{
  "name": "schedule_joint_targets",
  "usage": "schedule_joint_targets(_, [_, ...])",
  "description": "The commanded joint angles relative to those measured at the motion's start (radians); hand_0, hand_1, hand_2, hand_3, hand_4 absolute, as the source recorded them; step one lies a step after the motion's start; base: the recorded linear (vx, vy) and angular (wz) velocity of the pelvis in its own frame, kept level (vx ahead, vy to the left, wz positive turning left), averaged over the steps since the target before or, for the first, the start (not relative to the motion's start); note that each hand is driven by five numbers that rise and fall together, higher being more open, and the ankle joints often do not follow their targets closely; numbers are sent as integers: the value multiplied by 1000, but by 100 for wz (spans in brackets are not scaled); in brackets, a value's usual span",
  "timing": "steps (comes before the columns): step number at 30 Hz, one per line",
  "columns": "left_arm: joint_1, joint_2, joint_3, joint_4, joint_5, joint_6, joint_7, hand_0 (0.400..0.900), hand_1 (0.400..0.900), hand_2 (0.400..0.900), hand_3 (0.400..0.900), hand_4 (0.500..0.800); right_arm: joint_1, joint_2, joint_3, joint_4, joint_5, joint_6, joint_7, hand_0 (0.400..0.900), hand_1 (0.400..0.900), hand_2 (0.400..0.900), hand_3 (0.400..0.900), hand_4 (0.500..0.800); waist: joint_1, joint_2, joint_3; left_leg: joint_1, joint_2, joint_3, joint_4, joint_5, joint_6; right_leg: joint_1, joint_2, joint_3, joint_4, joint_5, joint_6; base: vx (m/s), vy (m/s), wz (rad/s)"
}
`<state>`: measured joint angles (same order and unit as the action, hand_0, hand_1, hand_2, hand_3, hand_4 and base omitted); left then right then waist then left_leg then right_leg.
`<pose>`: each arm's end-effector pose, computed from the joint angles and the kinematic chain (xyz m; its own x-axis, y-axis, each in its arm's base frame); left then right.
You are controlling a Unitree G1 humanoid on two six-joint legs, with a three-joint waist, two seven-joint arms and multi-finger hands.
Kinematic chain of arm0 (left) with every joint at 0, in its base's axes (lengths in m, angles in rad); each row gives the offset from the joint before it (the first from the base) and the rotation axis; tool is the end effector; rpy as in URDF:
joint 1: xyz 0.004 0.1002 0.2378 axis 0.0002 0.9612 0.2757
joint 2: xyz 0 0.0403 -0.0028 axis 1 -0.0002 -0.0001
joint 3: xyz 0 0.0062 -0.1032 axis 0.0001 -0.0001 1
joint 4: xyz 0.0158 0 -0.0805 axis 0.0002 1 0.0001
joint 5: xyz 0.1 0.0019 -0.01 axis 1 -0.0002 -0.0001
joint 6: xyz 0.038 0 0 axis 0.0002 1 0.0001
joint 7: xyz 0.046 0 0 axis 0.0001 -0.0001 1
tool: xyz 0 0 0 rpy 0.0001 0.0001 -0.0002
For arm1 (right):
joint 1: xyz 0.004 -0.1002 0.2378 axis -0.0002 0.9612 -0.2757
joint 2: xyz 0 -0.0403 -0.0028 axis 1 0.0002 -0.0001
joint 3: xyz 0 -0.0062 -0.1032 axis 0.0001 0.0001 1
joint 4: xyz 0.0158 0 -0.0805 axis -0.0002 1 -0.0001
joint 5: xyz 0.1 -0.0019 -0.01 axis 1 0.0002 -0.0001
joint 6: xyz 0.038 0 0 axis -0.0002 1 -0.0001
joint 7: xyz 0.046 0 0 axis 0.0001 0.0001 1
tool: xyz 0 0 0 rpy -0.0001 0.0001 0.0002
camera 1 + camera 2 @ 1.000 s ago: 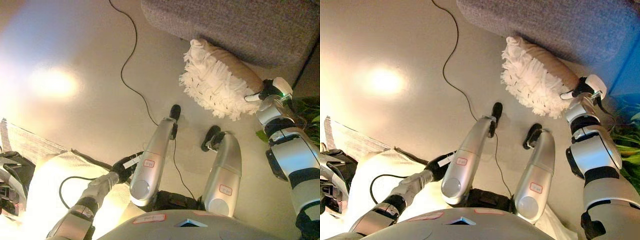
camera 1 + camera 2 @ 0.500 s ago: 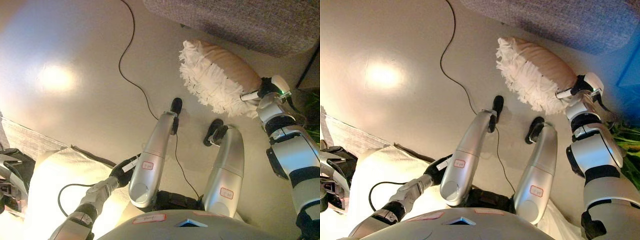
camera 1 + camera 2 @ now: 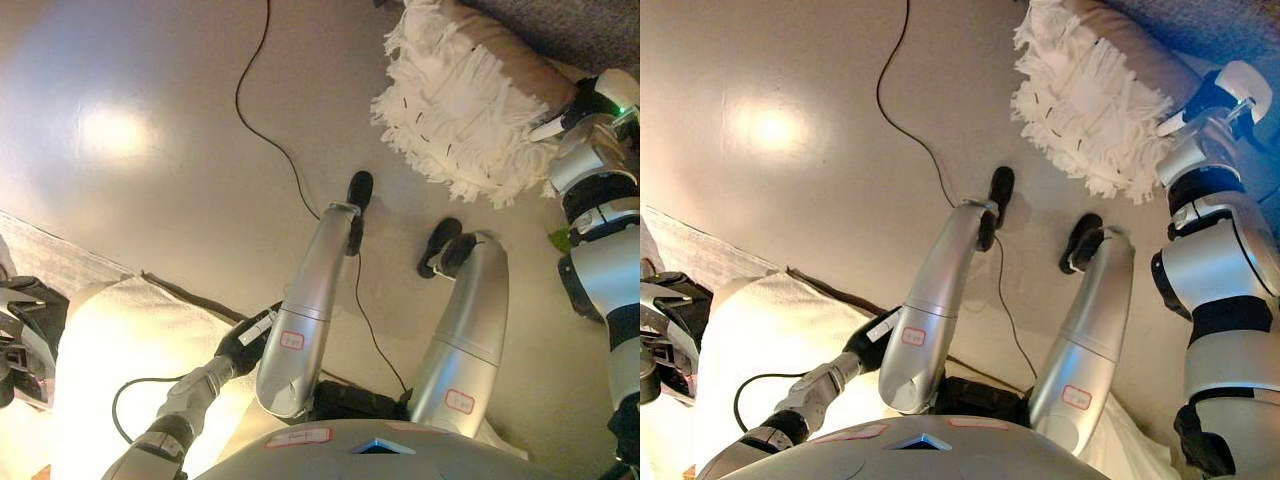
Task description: Pick up the pillow and put it on the sofa.
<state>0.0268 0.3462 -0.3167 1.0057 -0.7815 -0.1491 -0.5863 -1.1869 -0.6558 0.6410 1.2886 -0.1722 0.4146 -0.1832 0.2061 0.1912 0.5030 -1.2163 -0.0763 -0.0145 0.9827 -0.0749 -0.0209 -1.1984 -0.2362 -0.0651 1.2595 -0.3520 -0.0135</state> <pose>0.1008 0.2368 -0.0961 0.6941 -0.3662 -0.6198 0.0379 0.8784 -0.4764 0.3484 -0.2821 0.1836 0.7719 -0.6327 -0.0616 0.1497 0.2752 -0.9497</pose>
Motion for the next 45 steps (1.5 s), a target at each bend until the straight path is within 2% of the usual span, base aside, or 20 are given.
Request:
schedule_joint_targets(1, [117, -7, 35, 16, -15, 1, -32, 900, 900, 900, 900, 800, -90, -92, 99, -28, -57, -6, 74, 900, 900, 900, 900, 800, 18, 84, 17, 60, -17, 70, 101, -174, 68, 35, 30, -26, 55, -73, -66, 0, 0, 0])
schedule_joint_targets(2, [118, -5, 40, 16, -15, 4, -33, 900, 900, 900, 900, 800, -91, -97, 108, -32, -41, -20, 90, 731, 731, 731, 731, 699, 20, 84, 17, 54, -16, 69, 105, -172, 66, 29, 30, -25, 60, -73, -67, -4, -9, -4])
schedule_joint_targets(3, [122, -3, 43, 15, -16, 6, -34, 900, 900, 900, 900, 800, -92, -103, 112, -39, -24, -31, 111, 400, 400, 400, 400, 500, 21, 84, 17, 50, -16, 68, 107, -170, 65, 25, 29, -25, 63, -73, -67, 2, -4, -5])
schedule_joint_targets(4, [129, -2, 50, 18, -14, 0, -41, 900, 900, 900, 900, 800, -96, -113, 114, -49, -7, -35, 132, 400, 400, 400, 400, 500, 22, 84, 17, 46, -15, 66, 108, -167, 63, 22, 30, -24, 67, -73, -67, 3, -4, -4])
schedule_joint_targets(8, [155, 9, 68, 18, -23, -13, -70, 900, 900, 900, 900, 800, -87, -145, 102, -70, 19, -79, 115, 400, 400, 400, 400, 500, 21, 81, 17, 43, -10, 65, 109, -162, 58, 18, 32, -28, 73, -72, -66, -5, 5, -7])
schedule_joint_targets(14, [172, 12, 72, 13, -13, -16, -78, 900, 900, 900, 900, 800, -74, -156, 71, -58, 30, -114, 119, 400, 400, 400, 400, 500, 20, 84, 17, 70, 2, 71, 95, -152, 53, 48, 35, -36, 53, -60, -64, 2, -1, -4])
schedule_joint_targets(23, [181, 25, 84, 21, -3, -27, -77, 900, 900, 900, 900, 800, -20, -165, 8, -43, 90, -236, 107, 400, 400, 400, 400, 500, 10, 63, 17, 168, 24, 77, 52, -151, 45, 152, 48, -50, -17, -35, -49, 10, -16, -7])
schedule_joint_targets(27, [168, 20, 81, 31, -3, -42, -62, 900, 900, 900, 900, 800, 0, -160, -7, -71, 77, -283, 118, 400, 400, 400, 400, 500, 2, 41, 17, 279, 30, 70, -57, -137, 31, 254, 63, -54, -128, -12, -37, -6, -6, -13])
schedule_joint_targets(32, [147, 18, 88, 37, 24, -36, -27, 900, 900, 900, 900, 800, 80, -163, -48, -138, 69, -359, 131, 400, 400, 400, 400, 500, 4, 0, -2, 479, 16, 53, -259, -103, 17, 441, 57, -93, -309, 31, -12, 66, 0, -13])
schedule_joint_targets(33, [149, 21, 94, 41, 38, -30, -21, 900, 900, 900, 900, 800, 108, -165, -60, -161, 56, -377, 137, 400, 400, 400, 400, 500, 6, -12, -19, 523, 14, 50, -305, -95, 15, 490, 52, -110, -356, 41, -6, 135, 17, -10])
schedule_joint_targets(34, [150, 27, 104, 49, 67, -17, -14, 900, 900, 900, 900, 800, 140, -174, -70, -201, 42, -391, 158, 400, 400, 400, 400, 500, 11, -25, -52, 579, 18, 47, -393, -51, 18, 559, 52, -143, -449, 86, -9, 140, 19, -10])
schedule_joint_targets(37, [154, 36, 117, 72, 100, -9, -9, 900, 900, 900, 900, 800, 188, -200, -82, -278, 36, -411, 192, 400, 400, 400, 400, 500, 8, -52, -90, 677, 24, 47, -485, -37, 22, 669, 52, -171, -562, 111, 1, 155, 7, -7])
schedule_joint_targets(41, [141, 46, 138, 93, 134, 19, 12, 900, 900, 900, 900, 800, 246, -232, -107, -378, 44, -443, 242, 400, 400, 400, 400, 500, -3, -94, -133, 788, 25, 38, -573, -28, 30, 788, 58, -186, -685, 142, 17, 130, -8, -9])
schedule_joint_targets(45, [136, 36, 150, 124, 206, 47, 40, 900, 900, 900, 900, 800, 313, -262, -143, -443, 64, -473, 317, 400, 400, 400, 400, 500, -19, -151, -209, 931, 24, 26, -690, -25, 31, 943, 70, -189, -852, 191, 52, 197, 12, -7])
